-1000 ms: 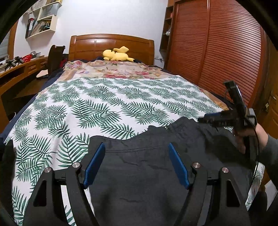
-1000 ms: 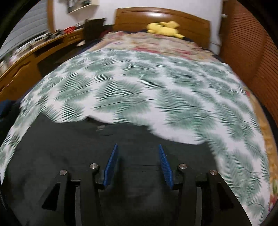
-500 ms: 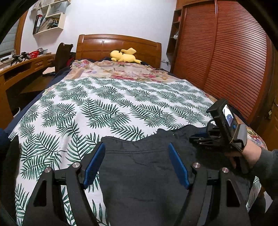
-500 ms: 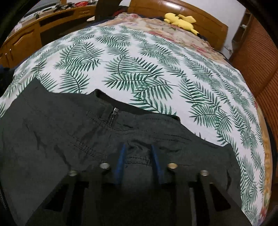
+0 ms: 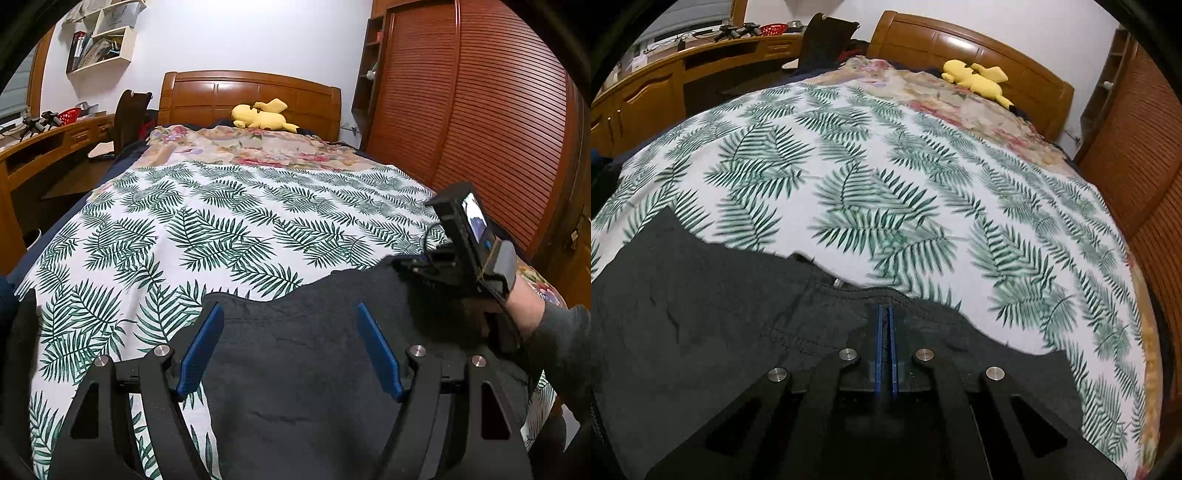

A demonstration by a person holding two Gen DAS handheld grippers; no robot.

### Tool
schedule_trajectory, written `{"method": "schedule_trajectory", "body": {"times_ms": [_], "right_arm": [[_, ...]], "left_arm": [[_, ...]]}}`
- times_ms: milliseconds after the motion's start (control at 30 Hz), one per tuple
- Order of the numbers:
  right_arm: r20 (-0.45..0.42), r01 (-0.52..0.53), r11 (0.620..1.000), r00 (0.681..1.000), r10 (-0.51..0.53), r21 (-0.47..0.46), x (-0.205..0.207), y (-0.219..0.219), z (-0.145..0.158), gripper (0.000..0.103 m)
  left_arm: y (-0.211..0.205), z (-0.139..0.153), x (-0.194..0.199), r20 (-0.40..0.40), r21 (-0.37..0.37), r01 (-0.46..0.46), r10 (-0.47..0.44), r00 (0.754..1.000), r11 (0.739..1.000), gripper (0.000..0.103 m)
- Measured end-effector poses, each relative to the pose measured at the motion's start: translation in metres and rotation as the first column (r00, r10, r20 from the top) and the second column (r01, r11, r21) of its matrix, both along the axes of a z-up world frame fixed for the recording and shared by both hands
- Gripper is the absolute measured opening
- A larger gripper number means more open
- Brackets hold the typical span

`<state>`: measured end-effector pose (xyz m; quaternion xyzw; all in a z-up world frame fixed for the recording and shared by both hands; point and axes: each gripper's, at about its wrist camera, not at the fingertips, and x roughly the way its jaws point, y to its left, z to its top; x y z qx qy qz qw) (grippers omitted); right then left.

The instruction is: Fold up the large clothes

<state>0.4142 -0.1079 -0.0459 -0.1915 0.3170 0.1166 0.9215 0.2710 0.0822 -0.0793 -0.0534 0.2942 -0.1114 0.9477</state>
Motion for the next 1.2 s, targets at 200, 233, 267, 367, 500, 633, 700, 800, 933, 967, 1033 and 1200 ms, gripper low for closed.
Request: {"method": "schedule_trajectory", "body": {"times_ms": [200, 233, 267, 367, 500, 633, 700, 800, 933, 967, 1033, 1200], "right_arm": [[-0.007, 0.019, 0.999, 1.0, -0.019, -0.049, 0.012, 0.01, -0.006, 0.003], [-0.018, 0.021, 0.999, 1.0, -0.022, -0.048, 0.013, 0.011, -0.008, 0.003], [-0.029, 0.028, 0.999, 0.999, -0.029, -0.039, 0.015, 0.011, -0.009, 0.003], [-0.037, 0.038, 0.999, 0.999, -0.039, -0.01, 0.012, 0.008, -0.003, 0.003], [-0.016, 0.027, 0.999, 0.999, -0.028, -0.018, -0.012, 0.005, 0.006, 0.013], [-0.026, 0.001, 0.996, 1.0, 0.001, 0.093, -0.047, -0.014, 0.016, 0.042], [-0.028, -0.014, 0.992, 0.999, 0.017, 0.128, -0.068, -0.026, 0.016, 0.042], [-0.037, -0.017, 0.989, 0.999, 0.023, 0.148, -0.098, -0.045, 0.014, 0.043], [-0.037, -0.008, 0.99, 0.999, 0.013, 0.14, -0.141, -0.076, 0.009, 0.043], [-0.04, -0.003, 0.99, 0.999, 0.009, 0.139, -0.151, -0.084, 0.008, 0.043], [-0.05, 0.0, 0.991, 0.999, 0.007, 0.134, -0.168, -0.096, 0.007, 0.043], [-0.05, 0.025, 0.986, 0.999, -0.016, 0.164, -0.204, -0.123, 0.006, 0.043]], "left_arm": [[-0.003, -0.002, 0.001, -0.003, 0.008, 0.005, -0.005, 1.0, 1.0, 0.075], [-0.003, -0.002, 0.001, -0.003, 0.007, 0.005, -0.005, 1.0, 1.0, 0.075], [-0.003, -0.001, 0.001, -0.002, 0.007, 0.004, -0.004, 1.0, 1.0, 0.075], [-0.003, -0.001, 0.0, 0.0, 0.007, 0.003, -0.003, 1.0, 1.0, 0.075], [-0.003, 0.002, -0.003, 0.005, 0.007, 0.005, -0.005, 1.0, 1.0, 0.075], [-0.005, 0.007, -0.01, 0.016, 0.021, 0.008, -0.008, 1.0, 1.0, 0.075], [-0.008, 0.009, -0.015, 0.022, 0.025, 0.011, -0.012, 1.0, 1.0, 0.075], [-0.014, 0.012, -0.02, 0.028, 0.044, 0.019, -0.02, 0.999, 0.999, 0.075], [-0.026, 0.014, -0.027, 0.029, 0.045, 0.049, -0.051, 0.998, 0.998, 0.075], [-0.031, 0.014, -0.029, 0.03, 0.043, 0.063, -0.064, 0.997, 0.997, 0.075], [-0.04, 0.016, -0.032, 0.032, 0.04, 0.088, -0.089, 0.995, 0.995, 0.075], [-0.07, 0.019, -0.049, 0.037, 0.057, 0.166, -0.169, 0.985, 0.984, 0.075]]}}
